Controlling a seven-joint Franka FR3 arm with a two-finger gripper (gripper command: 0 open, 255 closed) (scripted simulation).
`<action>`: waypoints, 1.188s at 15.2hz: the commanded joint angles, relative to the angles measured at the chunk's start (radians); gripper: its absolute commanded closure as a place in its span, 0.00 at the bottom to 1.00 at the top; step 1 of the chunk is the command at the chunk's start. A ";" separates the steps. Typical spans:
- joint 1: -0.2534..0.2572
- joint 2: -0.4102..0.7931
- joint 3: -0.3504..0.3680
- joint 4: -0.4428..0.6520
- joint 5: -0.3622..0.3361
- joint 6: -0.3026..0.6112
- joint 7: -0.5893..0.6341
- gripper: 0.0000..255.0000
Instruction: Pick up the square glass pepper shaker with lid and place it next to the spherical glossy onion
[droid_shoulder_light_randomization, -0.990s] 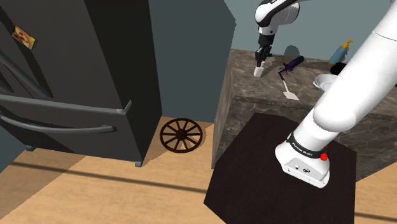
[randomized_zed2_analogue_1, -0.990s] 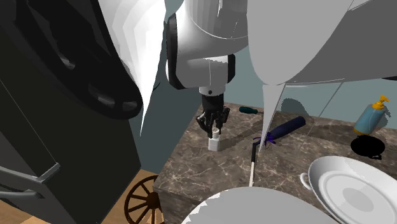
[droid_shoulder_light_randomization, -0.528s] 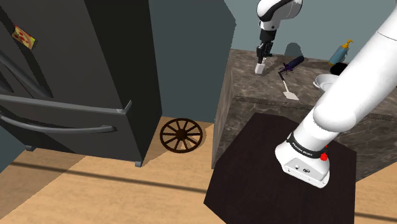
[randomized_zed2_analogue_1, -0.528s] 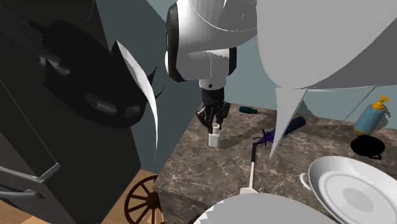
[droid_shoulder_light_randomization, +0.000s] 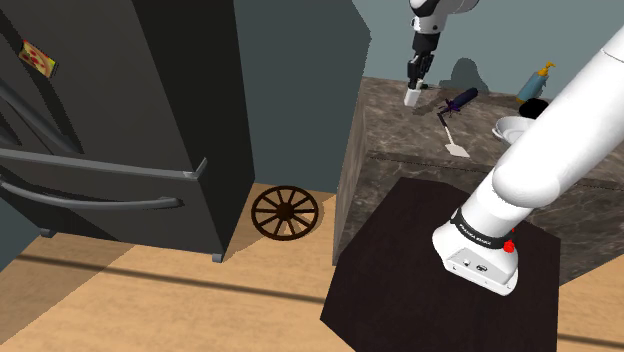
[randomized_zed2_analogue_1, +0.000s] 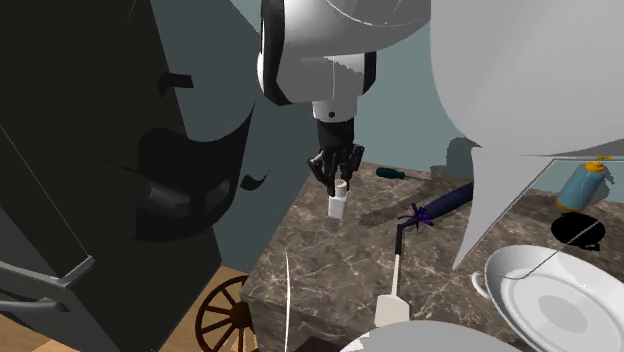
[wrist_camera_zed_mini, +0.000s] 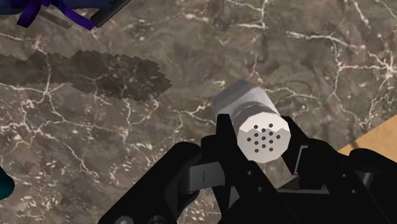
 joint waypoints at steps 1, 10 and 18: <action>0.001 -0.012 0.002 0.017 -0.005 -0.028 0.003 1.00; 0.004 -0.047 0.011 0.107 -0.016 -0.149 0.006 1.00; 0.007 -0.061 0.018 0.201 -0.018 -0.256 0.004 1.00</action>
